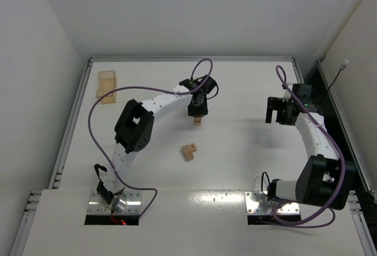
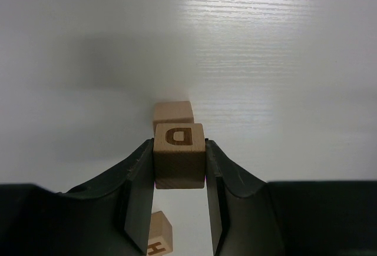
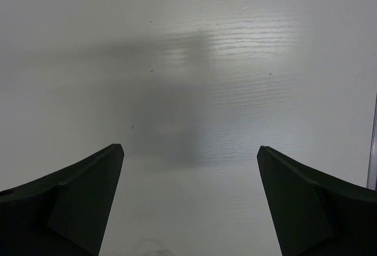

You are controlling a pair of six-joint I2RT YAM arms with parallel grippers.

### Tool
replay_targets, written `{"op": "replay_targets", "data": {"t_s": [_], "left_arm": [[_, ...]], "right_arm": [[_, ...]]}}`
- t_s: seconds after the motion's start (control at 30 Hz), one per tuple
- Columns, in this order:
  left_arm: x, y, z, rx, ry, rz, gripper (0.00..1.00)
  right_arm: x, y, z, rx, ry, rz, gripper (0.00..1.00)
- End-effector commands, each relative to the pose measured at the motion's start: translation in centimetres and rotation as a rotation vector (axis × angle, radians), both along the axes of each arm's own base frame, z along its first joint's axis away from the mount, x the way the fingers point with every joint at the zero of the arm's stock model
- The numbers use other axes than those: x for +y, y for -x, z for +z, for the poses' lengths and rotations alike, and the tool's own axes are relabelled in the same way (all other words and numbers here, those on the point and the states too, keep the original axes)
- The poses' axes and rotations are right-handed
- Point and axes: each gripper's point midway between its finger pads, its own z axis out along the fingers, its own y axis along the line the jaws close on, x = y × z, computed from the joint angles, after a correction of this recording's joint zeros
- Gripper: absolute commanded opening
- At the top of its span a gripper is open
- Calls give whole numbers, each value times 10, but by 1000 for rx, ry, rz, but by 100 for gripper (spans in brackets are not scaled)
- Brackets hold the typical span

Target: Build the wood block tower

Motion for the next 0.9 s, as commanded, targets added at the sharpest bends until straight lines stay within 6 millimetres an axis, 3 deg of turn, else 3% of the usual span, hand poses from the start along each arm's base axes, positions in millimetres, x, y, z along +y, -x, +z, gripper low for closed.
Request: {"op": "replay_targets", "data": {"t_s": [0.0,0.73,0.87], "left_arm": [[1,-3,-3,0,5,17,0],[9,3,-24,28,-35,22,1],[5,4,-25,33,-18,5,24]], "right_arm": [[0,-8,7,-33,-14,-9,94],[2,-10,6,-35,-27,-11,94],[2,-10,6,-35,-27,-11,94]]}}
